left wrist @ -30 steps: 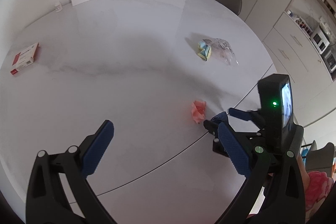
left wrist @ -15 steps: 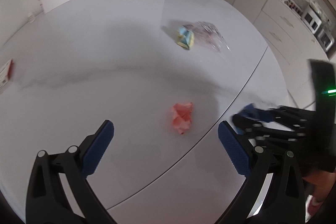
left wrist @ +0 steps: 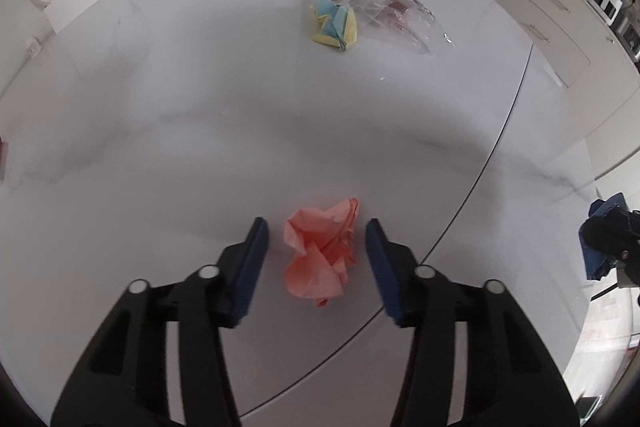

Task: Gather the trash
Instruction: 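Carry pink tissue and blue cloth to the bin and release both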

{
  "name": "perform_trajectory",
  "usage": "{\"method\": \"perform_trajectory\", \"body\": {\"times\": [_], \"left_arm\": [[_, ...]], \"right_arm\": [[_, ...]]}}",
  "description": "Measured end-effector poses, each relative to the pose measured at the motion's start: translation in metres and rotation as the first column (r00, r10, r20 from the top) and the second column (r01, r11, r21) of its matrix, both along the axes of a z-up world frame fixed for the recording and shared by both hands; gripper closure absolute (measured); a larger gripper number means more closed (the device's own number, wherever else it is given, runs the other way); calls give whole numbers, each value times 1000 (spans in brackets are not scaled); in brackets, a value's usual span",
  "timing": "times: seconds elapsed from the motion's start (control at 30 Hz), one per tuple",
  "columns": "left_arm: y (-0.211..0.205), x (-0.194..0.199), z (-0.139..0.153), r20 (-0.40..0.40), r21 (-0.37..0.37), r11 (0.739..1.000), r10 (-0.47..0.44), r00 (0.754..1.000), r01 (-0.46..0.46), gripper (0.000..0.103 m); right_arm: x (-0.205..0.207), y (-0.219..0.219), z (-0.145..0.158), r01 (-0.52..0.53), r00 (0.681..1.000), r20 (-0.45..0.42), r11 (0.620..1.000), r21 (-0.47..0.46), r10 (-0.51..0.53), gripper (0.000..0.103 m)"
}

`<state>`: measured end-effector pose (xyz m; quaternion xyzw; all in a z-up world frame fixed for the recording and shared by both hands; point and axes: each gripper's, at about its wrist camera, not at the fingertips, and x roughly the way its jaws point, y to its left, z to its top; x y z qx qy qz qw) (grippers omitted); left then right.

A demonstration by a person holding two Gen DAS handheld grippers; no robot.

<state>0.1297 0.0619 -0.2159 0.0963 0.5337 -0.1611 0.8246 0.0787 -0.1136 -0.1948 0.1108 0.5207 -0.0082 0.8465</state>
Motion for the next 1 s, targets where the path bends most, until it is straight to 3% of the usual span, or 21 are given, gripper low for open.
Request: {"method": "perform_trajectory", "body": {"times": [0.07, 0.3, 0.6, 0.83, 1.0], "left_arm": [[-2, 0, 0, 12, 13, 1000, 4, 1000, -4, 72], [-9, -6, 5, -1, 18, 1000, 17, 1000, -17, 76], [-74, -56, 78, 63, -52, 992, -108, 992, 112, 76], [-152, -107, 116, 80, -143, 952, -260, 962, 270, 76], [-208, -140, 117, 76, -159, 920, -349, 934, 357, 76]], "right_arm": [[-2, -2, 1, 5, 1000, 3, 1000, 0, -5, 71], [-19, -15, 5, 34, 999, 18, 999, -1, -34, 71], [-72, -60, 35, 115, 992, 62, 993, -25, -113, 71], [-133, -112, 47, 204, 977, 71, 978, -50, -201, 71], [-170, -150, 43, 249, 967, 63, 967, -59, -245, 71]]}}
